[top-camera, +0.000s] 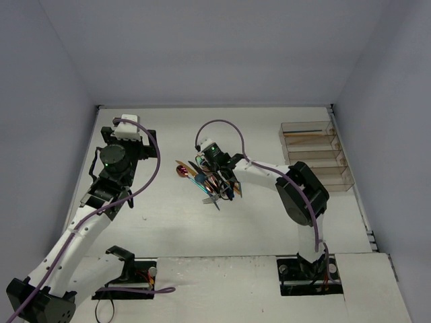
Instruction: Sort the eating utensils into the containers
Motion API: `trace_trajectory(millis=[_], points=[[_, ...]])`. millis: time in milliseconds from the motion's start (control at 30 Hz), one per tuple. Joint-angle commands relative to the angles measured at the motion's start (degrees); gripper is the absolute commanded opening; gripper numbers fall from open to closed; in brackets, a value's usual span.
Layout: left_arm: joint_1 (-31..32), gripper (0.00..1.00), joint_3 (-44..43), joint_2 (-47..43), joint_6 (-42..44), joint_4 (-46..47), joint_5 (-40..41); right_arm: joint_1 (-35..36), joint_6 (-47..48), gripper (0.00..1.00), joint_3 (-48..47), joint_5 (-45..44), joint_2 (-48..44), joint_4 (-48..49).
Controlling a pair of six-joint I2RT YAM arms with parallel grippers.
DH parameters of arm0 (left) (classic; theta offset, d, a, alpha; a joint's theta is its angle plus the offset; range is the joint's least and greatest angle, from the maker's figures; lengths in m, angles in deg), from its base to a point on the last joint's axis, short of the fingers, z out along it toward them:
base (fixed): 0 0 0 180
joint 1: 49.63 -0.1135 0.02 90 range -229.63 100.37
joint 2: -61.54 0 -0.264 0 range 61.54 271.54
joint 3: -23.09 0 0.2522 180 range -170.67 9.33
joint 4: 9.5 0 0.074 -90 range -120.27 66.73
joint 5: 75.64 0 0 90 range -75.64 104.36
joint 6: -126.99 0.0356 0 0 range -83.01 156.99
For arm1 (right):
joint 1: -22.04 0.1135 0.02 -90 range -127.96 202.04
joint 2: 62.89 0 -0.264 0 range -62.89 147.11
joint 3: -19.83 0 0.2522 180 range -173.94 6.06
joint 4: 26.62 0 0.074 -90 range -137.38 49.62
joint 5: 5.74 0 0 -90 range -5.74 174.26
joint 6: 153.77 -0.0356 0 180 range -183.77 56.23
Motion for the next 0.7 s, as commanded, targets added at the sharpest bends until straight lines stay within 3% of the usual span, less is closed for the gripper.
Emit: trace_trajectory(millis=[0,667], points=[[0.41,0.90,-0.30,-0.36,-0.13,4.36,-0.64,-0.93,0.87,0.15,-0.14,2.38,-2.43,0.41],[0.41,0.90,-0.30,-0.36,-0.04,4.44,-0.73,-0.85,0.34,0.12,1.70,4.15,-0.06,0.41]])
